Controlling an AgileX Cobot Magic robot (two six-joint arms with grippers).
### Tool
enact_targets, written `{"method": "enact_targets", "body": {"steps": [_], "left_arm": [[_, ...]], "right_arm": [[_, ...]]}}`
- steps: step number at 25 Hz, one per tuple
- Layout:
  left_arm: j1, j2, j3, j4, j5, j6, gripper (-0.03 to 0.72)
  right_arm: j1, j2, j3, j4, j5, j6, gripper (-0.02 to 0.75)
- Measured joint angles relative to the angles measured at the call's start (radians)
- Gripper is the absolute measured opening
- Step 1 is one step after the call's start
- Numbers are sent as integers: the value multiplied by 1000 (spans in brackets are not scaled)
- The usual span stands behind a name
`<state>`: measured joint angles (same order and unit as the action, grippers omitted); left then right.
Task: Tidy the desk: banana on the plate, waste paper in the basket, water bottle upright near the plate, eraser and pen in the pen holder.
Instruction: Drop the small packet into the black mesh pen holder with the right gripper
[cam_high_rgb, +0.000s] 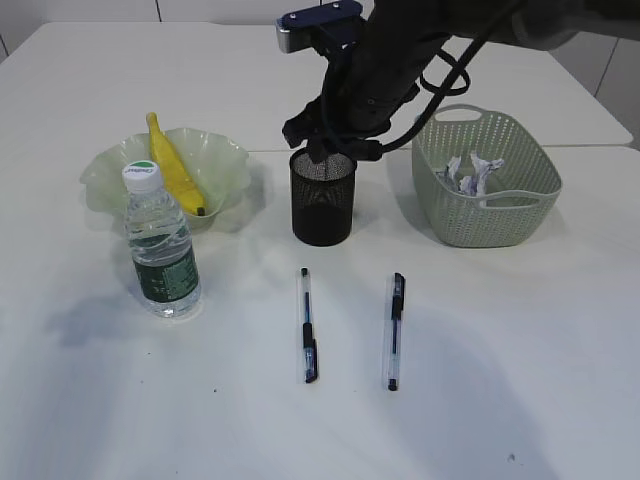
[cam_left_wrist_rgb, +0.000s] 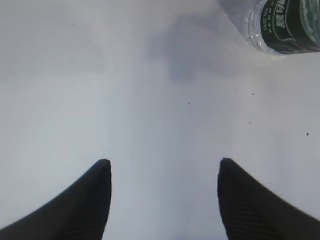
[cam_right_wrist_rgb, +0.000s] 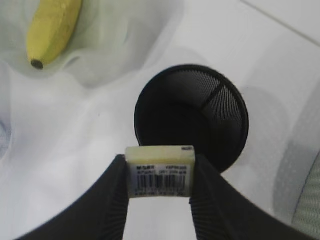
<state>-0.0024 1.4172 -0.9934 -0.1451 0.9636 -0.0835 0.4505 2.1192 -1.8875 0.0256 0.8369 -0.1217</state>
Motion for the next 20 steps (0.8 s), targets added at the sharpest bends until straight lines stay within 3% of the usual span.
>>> {"method": "enact_targets", "body": {"steps": [20], "left_arm": [[0,0,0,2,0,0,464]], "right_arm": [[-2,89,0,-2,-214,0,277]]}}
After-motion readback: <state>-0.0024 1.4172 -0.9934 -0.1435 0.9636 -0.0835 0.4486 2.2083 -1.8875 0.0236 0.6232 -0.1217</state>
